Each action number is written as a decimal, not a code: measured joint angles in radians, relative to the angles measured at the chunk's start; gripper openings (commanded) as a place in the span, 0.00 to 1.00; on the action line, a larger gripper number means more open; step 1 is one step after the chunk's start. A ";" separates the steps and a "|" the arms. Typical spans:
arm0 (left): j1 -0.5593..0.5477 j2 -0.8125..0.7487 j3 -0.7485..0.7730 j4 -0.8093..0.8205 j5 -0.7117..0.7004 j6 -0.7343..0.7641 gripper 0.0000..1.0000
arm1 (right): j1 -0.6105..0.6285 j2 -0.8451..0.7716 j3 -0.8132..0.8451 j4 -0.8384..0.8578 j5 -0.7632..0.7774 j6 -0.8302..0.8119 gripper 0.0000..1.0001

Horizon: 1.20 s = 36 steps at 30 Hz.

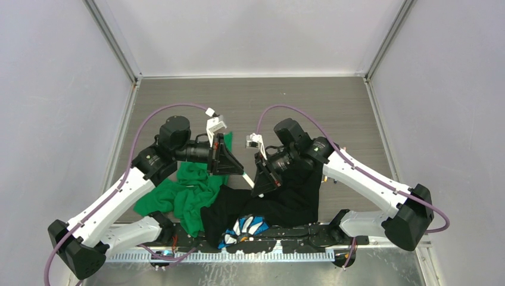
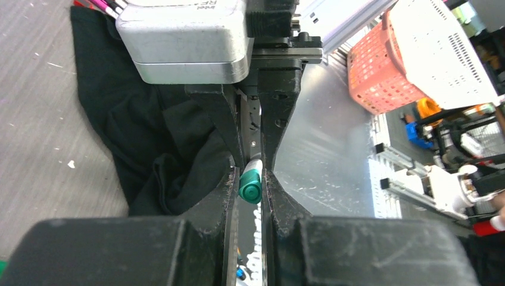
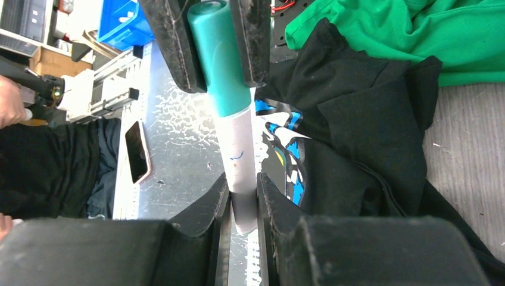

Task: Insert the pens into the pen caps
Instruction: Press the pen cap onto the pen.

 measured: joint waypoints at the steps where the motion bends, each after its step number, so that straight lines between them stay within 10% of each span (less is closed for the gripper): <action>1: 0.000 0.000 -0.008 0.017 0.005 -0.014 0.00 | -0.001 0.000 -0.004 0.000 -0.006 0.002 0.01; 36: -0.025 0.007 -0.056 0.092 0.028 -0.132 0.00 | -0.062 0.034 -0.033 0.022 -0.163 0.005 0.01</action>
